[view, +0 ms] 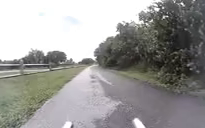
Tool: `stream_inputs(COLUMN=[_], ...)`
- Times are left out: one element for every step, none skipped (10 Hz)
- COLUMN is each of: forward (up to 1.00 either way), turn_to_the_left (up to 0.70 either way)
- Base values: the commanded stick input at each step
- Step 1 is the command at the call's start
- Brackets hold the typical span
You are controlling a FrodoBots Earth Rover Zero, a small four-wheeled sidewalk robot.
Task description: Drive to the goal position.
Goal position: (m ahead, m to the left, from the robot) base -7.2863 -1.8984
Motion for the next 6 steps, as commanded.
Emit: stream_inputs(forward=[0.0, 0.0, 0.0, 0.0, 0.0, 0.0], turn_to_the_left=[-0.7, -0.7, -0.7, -0.7, -0.7, -0.7])
